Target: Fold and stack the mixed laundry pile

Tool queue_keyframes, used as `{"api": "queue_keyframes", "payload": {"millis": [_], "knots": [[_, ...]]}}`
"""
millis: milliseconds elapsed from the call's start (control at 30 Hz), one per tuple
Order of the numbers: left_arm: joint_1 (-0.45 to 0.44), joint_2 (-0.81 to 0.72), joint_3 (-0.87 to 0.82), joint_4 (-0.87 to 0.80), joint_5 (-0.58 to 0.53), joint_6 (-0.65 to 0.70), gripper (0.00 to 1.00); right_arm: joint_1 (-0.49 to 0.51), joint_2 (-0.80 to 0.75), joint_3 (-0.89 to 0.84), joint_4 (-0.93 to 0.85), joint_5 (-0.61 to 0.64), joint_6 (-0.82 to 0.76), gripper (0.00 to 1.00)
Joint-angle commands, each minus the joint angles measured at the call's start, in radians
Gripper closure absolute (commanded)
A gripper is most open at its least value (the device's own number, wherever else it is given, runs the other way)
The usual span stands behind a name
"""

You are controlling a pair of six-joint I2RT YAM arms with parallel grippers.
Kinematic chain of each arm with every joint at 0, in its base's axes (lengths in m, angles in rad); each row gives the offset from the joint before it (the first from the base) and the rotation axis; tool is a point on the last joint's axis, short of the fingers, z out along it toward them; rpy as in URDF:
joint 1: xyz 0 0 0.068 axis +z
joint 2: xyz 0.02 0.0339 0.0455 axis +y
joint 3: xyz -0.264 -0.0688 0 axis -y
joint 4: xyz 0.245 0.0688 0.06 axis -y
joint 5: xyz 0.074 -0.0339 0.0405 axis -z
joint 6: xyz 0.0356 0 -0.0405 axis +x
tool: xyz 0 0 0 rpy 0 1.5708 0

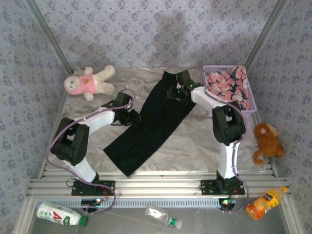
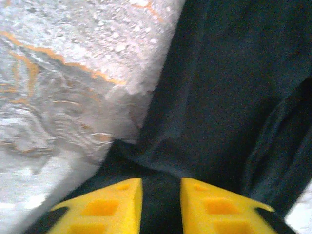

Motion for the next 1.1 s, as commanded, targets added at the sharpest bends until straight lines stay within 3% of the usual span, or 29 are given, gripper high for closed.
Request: {"api": "queue_keyframes", "payload": {"millis": [0, 67, 233, 433, 600, 867, 967, 1067], "knots": [[0.001, -0.006, -0.048, -0.097, -0.059, 0.094, 0.81, 0.052, -0.013, -0.101, -0.029, -0.002, 0.016, 0.59], [0.001, 0.005, -0.064, -0.101, -0.071, 0.100, 0.86, 0.060, -0.001, -0.115, -0.037, 0.004, 0.040, 0.60], [0.001, 0.012, -0.114, -0.090, -0.075, 0.077, 0.87, 0.046, 0.039, -0.133, -0.040, 0.028, 0.087, 0.62], [-0.009, 0.041, -0.193, 0.021, 0.094, -0.080, 0.88, -0.020, 0.140, -0.028, -0.049, 0.048, 0.104, 0.64], [-0.088, 0.064, -0.244, 0.178, 0.197, -0.284, 0.89, -0.046, 0.273, 0.170, -0.079, 0.025, 0.101, 0.66], [-0.196, 0.079, -0.179, 0.270, 0.180, -0.439, 0.83, -0.032, 0.463, 0.446, -0.143, -0.118, 0.073, 0.63], [-0.192, 0.043, -0.134, 0.216, 0.137, -0.400, 0.74, -0.042, 0.449, 0.482, -0.135, -0.168, 0.049, 0.59], [-0.173, 0.004, -0.044, 0.090, 0.032, -0.278, 0.66, -0.050, 0.365, 0.445, -0.112, -0.166, 0.022, 0.55]]}}
